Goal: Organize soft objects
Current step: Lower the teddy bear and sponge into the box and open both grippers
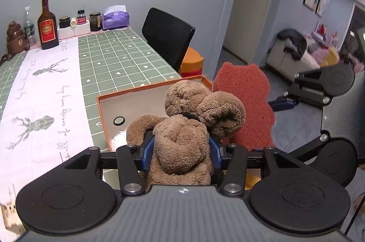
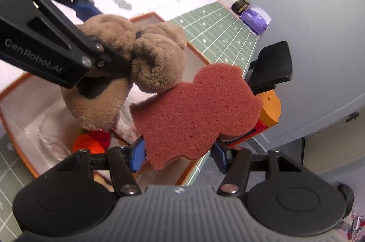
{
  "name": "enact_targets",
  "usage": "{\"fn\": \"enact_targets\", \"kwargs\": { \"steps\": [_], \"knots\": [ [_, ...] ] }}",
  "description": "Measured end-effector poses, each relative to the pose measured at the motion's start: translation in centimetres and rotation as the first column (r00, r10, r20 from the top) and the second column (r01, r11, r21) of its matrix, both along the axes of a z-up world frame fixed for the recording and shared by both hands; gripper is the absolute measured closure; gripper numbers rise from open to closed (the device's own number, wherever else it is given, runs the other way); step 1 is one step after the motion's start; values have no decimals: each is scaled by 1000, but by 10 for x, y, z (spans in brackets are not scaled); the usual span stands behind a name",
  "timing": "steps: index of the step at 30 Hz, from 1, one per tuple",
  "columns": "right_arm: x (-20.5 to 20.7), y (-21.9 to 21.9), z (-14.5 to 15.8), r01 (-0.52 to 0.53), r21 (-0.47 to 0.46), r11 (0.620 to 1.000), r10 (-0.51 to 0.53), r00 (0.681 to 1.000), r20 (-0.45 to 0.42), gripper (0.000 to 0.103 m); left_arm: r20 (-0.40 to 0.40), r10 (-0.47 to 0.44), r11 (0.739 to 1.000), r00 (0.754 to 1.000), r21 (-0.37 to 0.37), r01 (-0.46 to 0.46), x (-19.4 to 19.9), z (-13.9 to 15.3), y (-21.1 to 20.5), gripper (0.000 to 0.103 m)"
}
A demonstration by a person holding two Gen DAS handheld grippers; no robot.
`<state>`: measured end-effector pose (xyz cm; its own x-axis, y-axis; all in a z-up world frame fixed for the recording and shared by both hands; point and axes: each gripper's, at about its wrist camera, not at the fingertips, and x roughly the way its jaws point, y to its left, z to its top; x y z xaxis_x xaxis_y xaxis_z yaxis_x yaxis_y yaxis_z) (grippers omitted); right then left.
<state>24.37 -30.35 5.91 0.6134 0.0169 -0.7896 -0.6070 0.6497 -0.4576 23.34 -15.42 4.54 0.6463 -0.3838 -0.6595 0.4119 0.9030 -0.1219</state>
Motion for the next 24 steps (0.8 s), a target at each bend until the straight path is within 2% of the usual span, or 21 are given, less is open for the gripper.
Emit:
{"fn": "enact_targets", "kwargs": {
  "steps": [4, 11, 16, 21, 24],
  "knots": [
    [8, 3, -11, -47, -8, 999, 47, 998, -42, 44, -13, 16, 998, 1000, 59, -15, 8, -9, -2, 47],
    [19, 16, -39, -148, -98, 984, 140, 986, -91, 43, -56, 49, 991, 997, 129, -42, 19, -24, -9, 46],
    [26, 18, -51, -170, -114, 979, 158, 981, -114, 43, -61, 57, 983, 996, 180, -45, 26, -33, -15, 44],
    [25, 20, -57, -206, -110, 972, 193, 974, -118, 40, -94, 61, 984, 994, 171, -44, 29, -39, -12, 41],
    [22, 23, -57, -215, -131, 968, 201, 973, -114, 39, -77, 63, 984, 995, 169, -49, 28, -38, -12, 37]
  ]
}}
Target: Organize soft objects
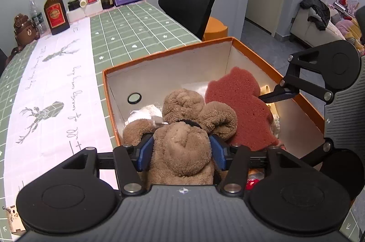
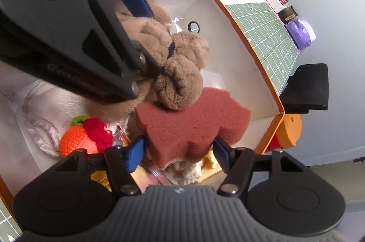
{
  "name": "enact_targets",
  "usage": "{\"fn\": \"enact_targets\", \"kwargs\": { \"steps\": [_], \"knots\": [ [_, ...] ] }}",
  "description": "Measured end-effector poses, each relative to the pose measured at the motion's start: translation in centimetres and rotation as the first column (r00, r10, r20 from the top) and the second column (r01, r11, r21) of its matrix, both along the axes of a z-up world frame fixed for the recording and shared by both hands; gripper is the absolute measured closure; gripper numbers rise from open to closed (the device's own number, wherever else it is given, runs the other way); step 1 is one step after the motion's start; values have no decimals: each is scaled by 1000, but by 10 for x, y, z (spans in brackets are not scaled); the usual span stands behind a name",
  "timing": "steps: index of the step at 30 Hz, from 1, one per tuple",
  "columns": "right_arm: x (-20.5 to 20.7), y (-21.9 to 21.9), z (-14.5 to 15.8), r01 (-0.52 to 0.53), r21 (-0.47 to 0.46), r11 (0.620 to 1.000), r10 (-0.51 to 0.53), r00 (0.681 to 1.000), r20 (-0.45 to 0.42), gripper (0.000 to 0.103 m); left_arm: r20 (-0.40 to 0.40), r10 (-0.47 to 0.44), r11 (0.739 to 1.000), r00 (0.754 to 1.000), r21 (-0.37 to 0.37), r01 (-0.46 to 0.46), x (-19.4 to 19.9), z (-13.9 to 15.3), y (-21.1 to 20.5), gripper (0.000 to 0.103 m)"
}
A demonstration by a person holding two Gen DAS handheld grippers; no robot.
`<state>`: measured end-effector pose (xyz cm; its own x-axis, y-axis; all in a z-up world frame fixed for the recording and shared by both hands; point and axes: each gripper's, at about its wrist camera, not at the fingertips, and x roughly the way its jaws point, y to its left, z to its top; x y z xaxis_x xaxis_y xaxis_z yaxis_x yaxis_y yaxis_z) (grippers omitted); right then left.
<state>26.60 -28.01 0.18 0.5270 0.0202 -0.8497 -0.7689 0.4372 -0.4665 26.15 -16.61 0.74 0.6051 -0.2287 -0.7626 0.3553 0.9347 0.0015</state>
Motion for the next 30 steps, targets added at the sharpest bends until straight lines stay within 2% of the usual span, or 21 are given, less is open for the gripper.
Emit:
{"fn": "enact_targets", "kwargs": {
  "steps": [3, 5, 11, 18, 21, 25, 28, 30],
  "knots": [
    [-4, 3, 2, -8, -17, 1000, 8, 1000, 14, 29, 19, -4, 1000, 1000, -18, 5, -4, 4, 3, 35],
    [-8, 5, 5, -11, -22, 1000, 11, 999, 33, 19, 48, -6, 999, 999, -35, 7, -8, 11, 4, 34],
    [-24, 8, 23, 8, -6, 1000, -7, 993, 118, 19, 144, -3, 996, 990, -88, 16, -32, 37, 12, 34],
    [-71, 15, 47, 72, 87, 994, -91, 965, 246, 13, 273, 59, 986, 960, -168, -13, -75, 66, 41, 34],
    [-86, 18, 60, 126, 180, 976, -172, 948, 268, 13, 327, 74, 986, 942, -167, -20, -98, 76, 52, 34],
    [-115, 20, 78, 187, 363, 913, -283, 930, 235, 12, 394, 89, 986, 915, -165, -25, -133, 86, 66, 34],
    [-146, 29, 82, 179, 436, 882, -320, 906, 277, 6, 424, 88, 985, 901, -169, -17, -156, 89, 77, 34],
    [-166, 36, 80, 160, 475, 865, -333, 892, 306, 6, 444, 89, 986, 891, -167, -15, -171, 89, 85, 34]
  ]
}}
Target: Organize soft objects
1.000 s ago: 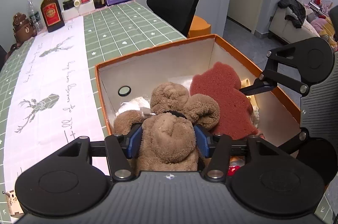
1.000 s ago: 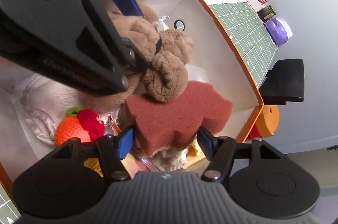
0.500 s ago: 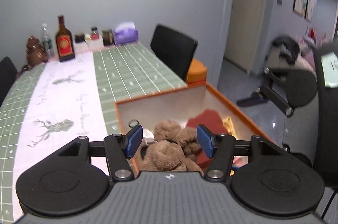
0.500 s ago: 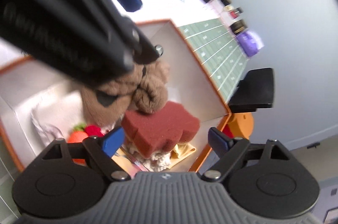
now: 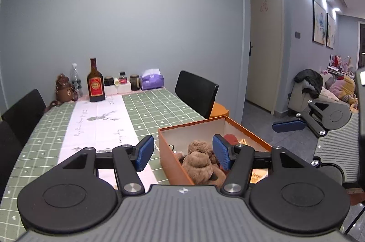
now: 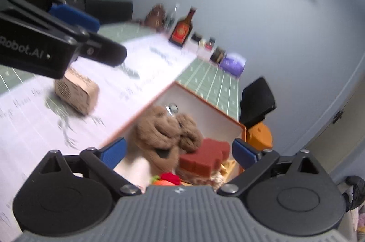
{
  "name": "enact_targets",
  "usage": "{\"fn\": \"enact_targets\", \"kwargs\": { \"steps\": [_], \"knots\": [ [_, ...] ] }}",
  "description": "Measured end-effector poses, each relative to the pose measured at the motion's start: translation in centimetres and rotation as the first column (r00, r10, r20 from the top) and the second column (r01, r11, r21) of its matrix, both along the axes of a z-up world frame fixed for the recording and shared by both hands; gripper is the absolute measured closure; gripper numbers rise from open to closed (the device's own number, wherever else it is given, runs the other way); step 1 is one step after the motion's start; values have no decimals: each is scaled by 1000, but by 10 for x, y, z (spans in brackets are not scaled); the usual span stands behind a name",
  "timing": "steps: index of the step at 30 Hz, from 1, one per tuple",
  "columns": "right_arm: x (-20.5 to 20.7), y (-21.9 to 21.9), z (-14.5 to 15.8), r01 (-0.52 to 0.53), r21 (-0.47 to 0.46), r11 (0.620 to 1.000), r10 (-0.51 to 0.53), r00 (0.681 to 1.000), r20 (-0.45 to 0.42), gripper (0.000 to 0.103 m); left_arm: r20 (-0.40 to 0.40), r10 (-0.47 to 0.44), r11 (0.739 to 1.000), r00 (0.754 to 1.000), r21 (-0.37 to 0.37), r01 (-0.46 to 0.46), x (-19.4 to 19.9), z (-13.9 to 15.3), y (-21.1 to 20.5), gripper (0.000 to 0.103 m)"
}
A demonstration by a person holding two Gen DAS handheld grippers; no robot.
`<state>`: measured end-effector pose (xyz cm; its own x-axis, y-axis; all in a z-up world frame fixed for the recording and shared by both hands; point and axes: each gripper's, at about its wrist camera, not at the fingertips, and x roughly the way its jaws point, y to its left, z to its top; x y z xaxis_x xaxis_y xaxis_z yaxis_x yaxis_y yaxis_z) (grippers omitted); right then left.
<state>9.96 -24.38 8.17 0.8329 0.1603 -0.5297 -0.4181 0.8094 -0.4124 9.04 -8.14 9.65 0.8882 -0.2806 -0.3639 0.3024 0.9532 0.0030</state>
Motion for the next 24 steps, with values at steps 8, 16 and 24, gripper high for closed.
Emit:
{"fn": "enact_targets", "kwargs": {
  "steps": [8, 16, 24],
  "knots": [
    [-75, 27, -14, 63, 214, 975, -74, 996, 42, 5, 56, 14, 1000, 998, 12, -15, -57, -14, 31, 34],
    [-115, 37, -18, 194, 386, 902, -236, 970, 64, 3, 70, 72, 996, 995, -60, -68, -96, -43, 65, 34],
    [-124, 56, -41, 209, 419, 884, -264, 961, 79, 3, 54, 187, 975, 981, -130, -179, -99, -63, 84, 31]
  ]
}}
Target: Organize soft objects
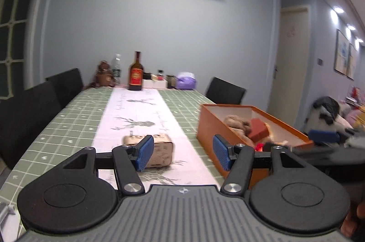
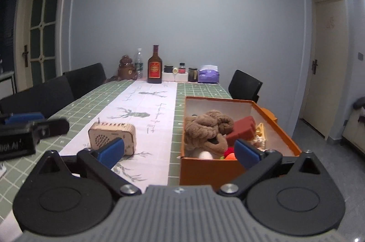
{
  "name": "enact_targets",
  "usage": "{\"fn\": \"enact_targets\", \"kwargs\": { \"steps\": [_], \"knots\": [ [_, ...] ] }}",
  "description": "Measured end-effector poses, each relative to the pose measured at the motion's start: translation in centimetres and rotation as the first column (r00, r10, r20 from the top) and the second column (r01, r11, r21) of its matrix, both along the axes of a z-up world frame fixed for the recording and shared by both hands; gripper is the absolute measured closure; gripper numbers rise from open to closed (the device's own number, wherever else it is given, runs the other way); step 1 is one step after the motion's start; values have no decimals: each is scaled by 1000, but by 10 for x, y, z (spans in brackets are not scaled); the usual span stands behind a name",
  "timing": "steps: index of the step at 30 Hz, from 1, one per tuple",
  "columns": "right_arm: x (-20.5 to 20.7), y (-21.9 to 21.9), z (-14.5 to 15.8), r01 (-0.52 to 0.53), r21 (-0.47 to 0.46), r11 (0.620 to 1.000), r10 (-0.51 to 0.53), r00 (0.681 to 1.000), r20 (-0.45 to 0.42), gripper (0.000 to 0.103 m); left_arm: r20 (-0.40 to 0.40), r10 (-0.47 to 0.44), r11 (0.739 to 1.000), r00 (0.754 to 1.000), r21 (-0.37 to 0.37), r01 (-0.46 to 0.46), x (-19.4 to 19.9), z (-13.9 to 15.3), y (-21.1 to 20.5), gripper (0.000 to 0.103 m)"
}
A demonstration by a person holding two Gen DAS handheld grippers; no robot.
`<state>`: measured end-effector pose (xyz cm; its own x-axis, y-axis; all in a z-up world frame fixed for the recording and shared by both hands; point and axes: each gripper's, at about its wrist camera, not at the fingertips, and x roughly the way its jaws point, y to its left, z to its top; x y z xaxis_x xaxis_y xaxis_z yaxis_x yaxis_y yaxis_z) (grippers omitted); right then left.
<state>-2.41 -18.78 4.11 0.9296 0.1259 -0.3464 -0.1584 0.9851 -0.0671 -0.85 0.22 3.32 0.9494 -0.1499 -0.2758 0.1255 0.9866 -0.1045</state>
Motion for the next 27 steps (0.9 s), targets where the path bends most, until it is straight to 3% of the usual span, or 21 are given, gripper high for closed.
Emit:
{"fn": "enact_targets", "kwargs": {
  "steps": [4, 9, 13, 17, 19, 27],
  "knots": [
    [1, 11, -18, 18, -9, 1000, -18, 1000, -20, 3, 18, 93, 995, 995, 42, -94, -3, -14, 2, 29],
    [12, 19, -40, -15, 11, 1000, 16, 995, -100, 3, -42, 155, 988, 987, 2, -155, 3, -34, 14, 29],
    [16, 15, -51, 36, 31, 999, -33, 994, -107, 3, -87, 191, 980, 978, 76, -185, 6, -50, 14, 20],
    [21, 8, -59, 75, 34, 997, -71, 991, -110, 3, -127, 188, 980, 974, 92, -178, 8, -60, 12, 18],
    [22, 4, -61, 94, 32, 995, -91, 991, -97, 3, -133, 187, 980, 973, 94, -176, 8, -62, 9, 13],
    [20, -4, -63, 104, 29, 994, -102, 993, -66, 3, -149, 175, 978, 973, 141, -154, 13, -64, -6, 13]
  ]
}}
